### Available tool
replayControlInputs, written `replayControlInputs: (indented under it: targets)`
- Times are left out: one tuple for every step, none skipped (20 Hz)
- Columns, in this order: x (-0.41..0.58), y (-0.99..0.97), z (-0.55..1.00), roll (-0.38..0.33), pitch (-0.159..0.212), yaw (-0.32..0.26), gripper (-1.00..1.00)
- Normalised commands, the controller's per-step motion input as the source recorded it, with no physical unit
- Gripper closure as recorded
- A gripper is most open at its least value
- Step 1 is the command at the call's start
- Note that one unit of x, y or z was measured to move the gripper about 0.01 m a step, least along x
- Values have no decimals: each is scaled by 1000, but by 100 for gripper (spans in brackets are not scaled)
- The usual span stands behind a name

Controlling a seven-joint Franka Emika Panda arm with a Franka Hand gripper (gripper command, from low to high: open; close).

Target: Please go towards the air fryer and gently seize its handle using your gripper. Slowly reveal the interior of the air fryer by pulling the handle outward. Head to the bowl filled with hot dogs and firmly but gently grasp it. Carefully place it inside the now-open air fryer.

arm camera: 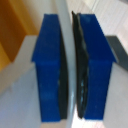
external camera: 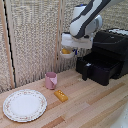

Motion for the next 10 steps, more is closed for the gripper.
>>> replayControlInputs:
  targets:
    - [0, -629, 480, 0, 18, -190, 100]
    - [0, -654, 469, 0, 16, -185, 100]
    - [0, -677, 443, 0, 11, -177, 100]
    - [0, -677, 371, 0, 0, -179, 100]
    - [0, -697, 303, 0, 0, -172, 100]
    - [0, -686, 280, 2, 0, -177, 100]
    - [-20, -677, 226, 0, 0, -182, 100]
    - [-46, -669, 203, 2, 0, -184, 100]
    - [-49, -683, 171, 1, -11, -180, 100]
    - [-51, -694, 126, 3, -26, -174, 100]
